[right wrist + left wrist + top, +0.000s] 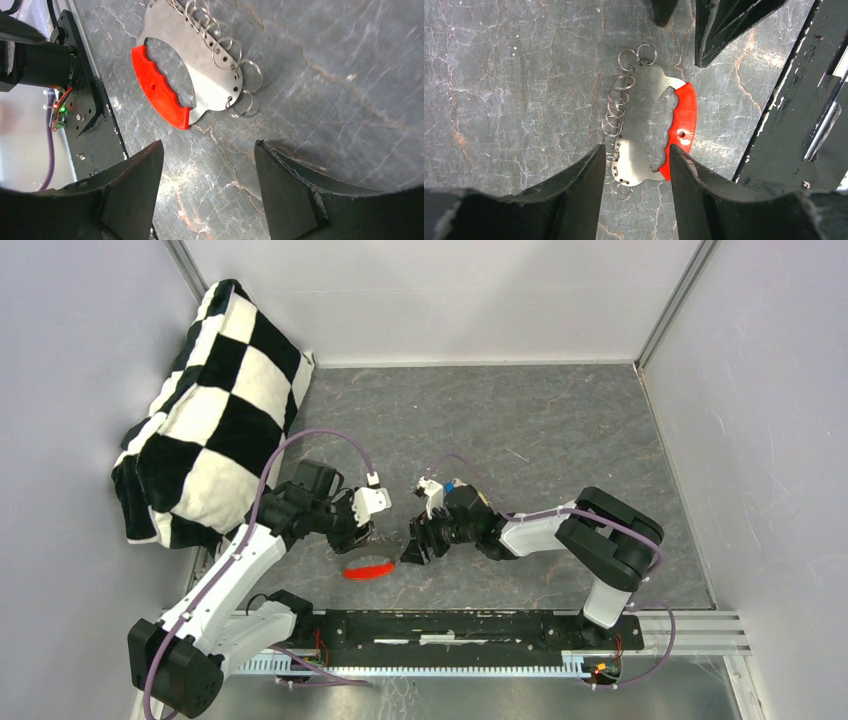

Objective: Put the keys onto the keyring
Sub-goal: Pick up the keyring from the center of the board.

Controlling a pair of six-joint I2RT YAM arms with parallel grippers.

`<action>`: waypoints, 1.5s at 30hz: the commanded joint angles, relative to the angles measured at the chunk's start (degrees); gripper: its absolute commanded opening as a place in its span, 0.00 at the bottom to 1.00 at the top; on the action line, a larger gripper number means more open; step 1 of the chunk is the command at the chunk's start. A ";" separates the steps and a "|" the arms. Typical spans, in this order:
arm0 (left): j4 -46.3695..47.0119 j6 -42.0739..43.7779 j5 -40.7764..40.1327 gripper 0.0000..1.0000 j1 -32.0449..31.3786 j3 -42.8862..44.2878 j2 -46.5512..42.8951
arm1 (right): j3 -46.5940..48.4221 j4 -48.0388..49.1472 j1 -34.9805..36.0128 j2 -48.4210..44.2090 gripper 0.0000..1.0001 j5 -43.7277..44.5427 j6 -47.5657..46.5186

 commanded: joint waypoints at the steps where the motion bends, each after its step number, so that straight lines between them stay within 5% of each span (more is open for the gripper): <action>1: 1.32 1.18 1.34 0.57 0.26 2.82 0.15 | 0.35 -0.70 1.06 2.44 0.72 1.16 10.96; 9: 1.68 0.05 1.43 0.57 0.26 3.21 -0.88 | 6.36 -4.59 1.59 7.07 0.62 8.36 17.19; 21: 2.15 -0.65 1.07 0.57 0.24 3.67 -2.06 | 9.88 -12.30 2.93 8.40 0.33 20.22 19.80; 29: 2.04 -0.30 0.58 0.57 0.24 2.94 -3.19 | 11.73 -9.30 3.08 9.44 0.00 19.38 20.22; 34: 2.18 -2.11 2.55 0.57 0.22 4.23 -2.64 | 12.66 -7.12 2.94 3.74 0.00 17.45 11.43; 45: 3.99 -0.82 12.65 0.58 0.21 10.32 -4.72 | 10.80 -6.88 2.93 -17.70 0.00 -1.43 -17.89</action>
